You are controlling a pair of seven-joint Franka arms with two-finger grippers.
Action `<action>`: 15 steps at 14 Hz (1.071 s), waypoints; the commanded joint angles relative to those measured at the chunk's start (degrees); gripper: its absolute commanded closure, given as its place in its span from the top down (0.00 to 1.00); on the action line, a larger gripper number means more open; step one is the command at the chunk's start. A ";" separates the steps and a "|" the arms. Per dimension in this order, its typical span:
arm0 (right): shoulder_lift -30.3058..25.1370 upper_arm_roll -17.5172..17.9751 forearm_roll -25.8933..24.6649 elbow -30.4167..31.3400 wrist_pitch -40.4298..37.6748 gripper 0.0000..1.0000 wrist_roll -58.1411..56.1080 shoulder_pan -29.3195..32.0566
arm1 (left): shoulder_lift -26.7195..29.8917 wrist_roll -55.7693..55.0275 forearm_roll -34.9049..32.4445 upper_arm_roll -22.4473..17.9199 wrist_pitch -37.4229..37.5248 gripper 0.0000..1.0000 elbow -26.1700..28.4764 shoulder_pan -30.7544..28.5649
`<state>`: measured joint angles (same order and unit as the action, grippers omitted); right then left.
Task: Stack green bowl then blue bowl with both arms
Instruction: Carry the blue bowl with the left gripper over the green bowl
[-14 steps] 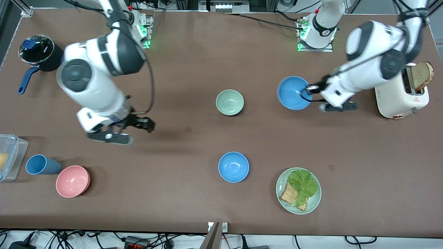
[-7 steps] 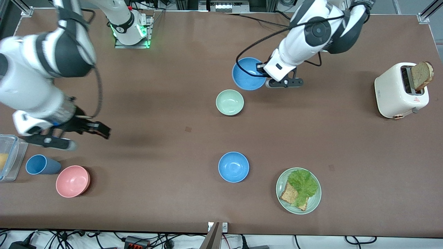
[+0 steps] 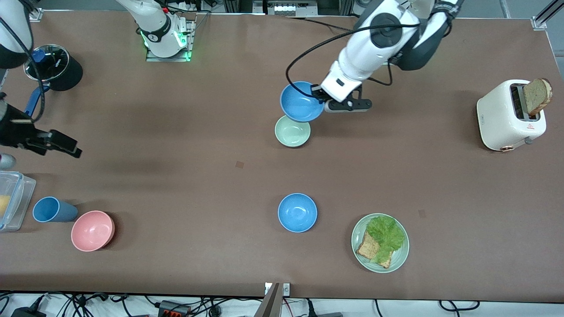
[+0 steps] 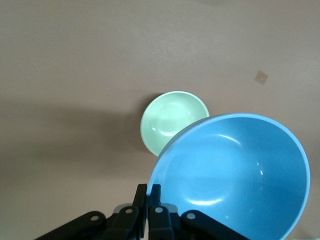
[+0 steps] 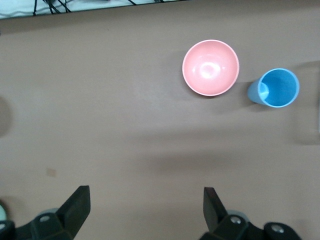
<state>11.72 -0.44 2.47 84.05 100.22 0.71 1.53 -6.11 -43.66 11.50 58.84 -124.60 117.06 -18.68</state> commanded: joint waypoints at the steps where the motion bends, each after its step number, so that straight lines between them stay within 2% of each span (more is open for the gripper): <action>1: -2.93 0.08 -4.04 1.30 -3.00 1.00 -4.13 0.40 | -4.76 -6.85 -6.90 0.13 -3.88 0.00 -0.26 3.63; 4: -6.00 -0.18 -3.79 3.30 -7.22 1.00 -2.39 0.58 | -10.83 -12.50 -19.64 0.05 -6.18 0.00 -0.87 5.41; 7: -9.95 -0.18 -4.05 8.75 -6.00 1.00 -0.97 0.66 | -14.71 -16.79 -26.51 -0.91 -8.73 0.00 -0.87 9.44; 9: -10.84 -0.18 -4.05 10.69 -5.12 1.00 -1.77 0.66 | -16.29 -17.16 -29.94 -1.18 -8.64 0.00 -0.87 9.63; 11: -12.41 -0.18 -4.05 14.28 -1.10 1.00 -1.86 0.75 | -18.05 -17.60 -35.12 -1.18 -8.73 0.00 -1.05 10.06; 13: -14.61 -0.18 -4.05 18.24 2.42 1.00 -1.86 0.75 | -18.85 -17.69 -36.73 -1.18 -8.73 0.00 -1.05 10.07; 15: -14.62 -0.18 -3.96 18.08 2.09 1.00 -1.86 0.75 | -18.41 -21.61 -36.64 -1.01 -7.51 0.00 -0.87 8.93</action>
<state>-0.24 -1.02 -0.79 99.35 101.19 -0.91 1.76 -24.18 -61.25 -23.02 58.03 -133.13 117.15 -9.60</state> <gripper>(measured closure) 0.000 0.952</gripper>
